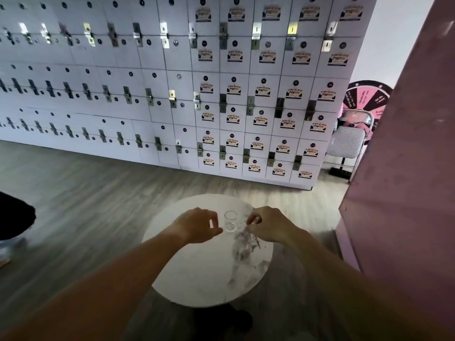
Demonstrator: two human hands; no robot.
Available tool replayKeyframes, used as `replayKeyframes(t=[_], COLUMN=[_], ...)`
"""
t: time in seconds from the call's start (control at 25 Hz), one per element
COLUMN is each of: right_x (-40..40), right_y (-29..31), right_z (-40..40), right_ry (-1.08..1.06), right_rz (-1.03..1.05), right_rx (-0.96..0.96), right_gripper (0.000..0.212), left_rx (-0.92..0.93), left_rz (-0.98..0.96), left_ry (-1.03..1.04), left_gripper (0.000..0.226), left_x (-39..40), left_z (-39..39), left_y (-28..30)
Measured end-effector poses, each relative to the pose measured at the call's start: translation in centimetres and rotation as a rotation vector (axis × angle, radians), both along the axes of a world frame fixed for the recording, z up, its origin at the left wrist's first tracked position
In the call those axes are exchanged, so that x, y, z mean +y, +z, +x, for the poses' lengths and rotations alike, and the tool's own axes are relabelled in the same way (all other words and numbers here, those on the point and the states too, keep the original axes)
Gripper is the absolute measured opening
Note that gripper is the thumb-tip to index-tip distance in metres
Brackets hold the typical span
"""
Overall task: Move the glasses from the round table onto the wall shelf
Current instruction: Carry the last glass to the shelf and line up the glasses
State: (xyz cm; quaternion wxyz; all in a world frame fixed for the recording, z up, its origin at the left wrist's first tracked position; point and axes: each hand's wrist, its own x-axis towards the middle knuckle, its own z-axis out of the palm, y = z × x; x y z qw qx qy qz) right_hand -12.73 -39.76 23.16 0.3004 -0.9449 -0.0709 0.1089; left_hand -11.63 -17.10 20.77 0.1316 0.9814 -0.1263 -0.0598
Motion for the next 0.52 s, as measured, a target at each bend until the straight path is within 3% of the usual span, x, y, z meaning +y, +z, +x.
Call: replayKeyframes(t=[0.52], right_x=[2.4], right_y=[-13.4], right_z=[19.8], right_ry=[-0.104], right_rz=[-0.104], right_rx=[0.229], right_gripper=[0.032], left_rx=[0.34], left_rz=[-0.02], left_ry=[-0.051], left_gripper=[0.023], left_x=[1.6], left_z=[21.8], left_y=[-15.3])
